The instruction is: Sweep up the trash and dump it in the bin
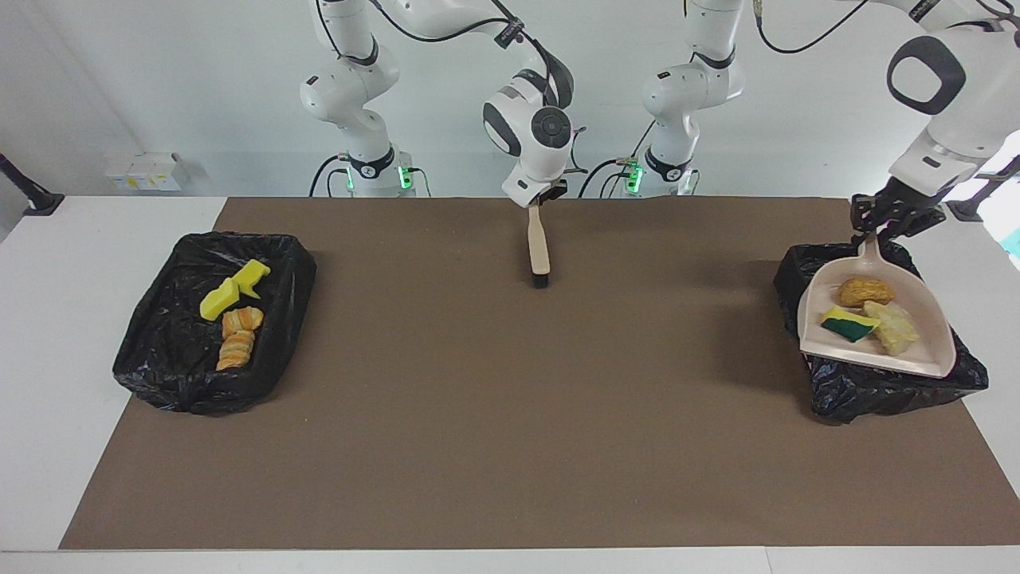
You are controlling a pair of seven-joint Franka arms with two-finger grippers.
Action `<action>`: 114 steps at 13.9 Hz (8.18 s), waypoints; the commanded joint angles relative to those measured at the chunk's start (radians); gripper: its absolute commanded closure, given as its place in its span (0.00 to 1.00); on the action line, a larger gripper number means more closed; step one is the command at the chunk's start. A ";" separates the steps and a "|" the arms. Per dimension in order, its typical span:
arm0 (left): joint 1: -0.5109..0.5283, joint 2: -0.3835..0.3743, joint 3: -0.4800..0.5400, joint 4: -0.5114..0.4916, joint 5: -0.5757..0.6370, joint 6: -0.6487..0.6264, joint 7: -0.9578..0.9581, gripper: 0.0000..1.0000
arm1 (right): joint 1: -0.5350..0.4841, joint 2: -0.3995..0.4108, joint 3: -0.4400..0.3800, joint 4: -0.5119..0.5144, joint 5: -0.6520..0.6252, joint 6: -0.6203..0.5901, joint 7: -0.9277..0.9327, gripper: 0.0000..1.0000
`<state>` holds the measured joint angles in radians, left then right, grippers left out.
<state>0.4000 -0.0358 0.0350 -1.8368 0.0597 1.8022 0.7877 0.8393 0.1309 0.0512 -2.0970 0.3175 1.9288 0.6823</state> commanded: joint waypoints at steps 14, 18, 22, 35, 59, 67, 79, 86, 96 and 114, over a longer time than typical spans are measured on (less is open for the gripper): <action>-0.110 0.106 -0.015 0.084 0.696 -0.041 0.364 1.00 | -0.299 -0.177 -0.011 0.288 -0.235 -0.313 -0.179 0.00; -0.121 0.106 -0.017 0.083 0.729 -0.035 0.369 1.00 | -0.465 -0.228 -0.013 0.305 -0.311 -0.340 -0.488 0.00; -0.121 0.140 -0.018 0.180 0.810 -0.007 0.519 1.00 | -0.614 -0.218 -0.014 0.380 -0.374 -0.360 -0.700 0.00; -0.255 0.079 -0.081 0.268 0.364 -0.164 0.185 1.00 | -0.862 -0.165 -0.033 0.525 -0.375 -0.378 -0.755 0.00; -1.003 0.417 -0.078 0.177 -0.078 0.235 -1.301 1.00 | -0.875 -0.192 -0.028 0.488 -0.308 -0.393 -0.623 0.00; -1.017 0.475 -0.080 0.218 -0.049 0.308 -1.392 1.00 | -0.875 -0.192 -0.028 0.488 -0.307 -0.393 -0.623 0.00; -0.992 0.476 -0.081 0.180 -0.049 0.341 -1.378 0.59 | -0.875 -0.192 -0.028 0.488 -0.307 -0.393 -0.623 0.00; -0.919 0.374 -0.067 0.179 -0.058 0.208 -1.372 0.00 | -0.875 -0.192 -0.028 0.488 -0.308 -0.393 -0.623 0.00; -0.615 0.087 -0.067 0.071 -0.060 -0.078 -1.029 0.00 | -0.875 -0.192 -0.028 0.488 -0.307 -0.393 -0.623 0.00; -0.368 -0.078 -0.064 0.232 -0.066 -0.308 -0.746 0.00 | -0.875 -0.192 -0.028 0.488 -0.307 -0.395 -0.623 0.00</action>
<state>0.0260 -0.1181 -0.0213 -1.6729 0.0001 1.5533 0.0415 -0.0206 -0.0513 0.0134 -1.6050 -0.0069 1.5495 0.0468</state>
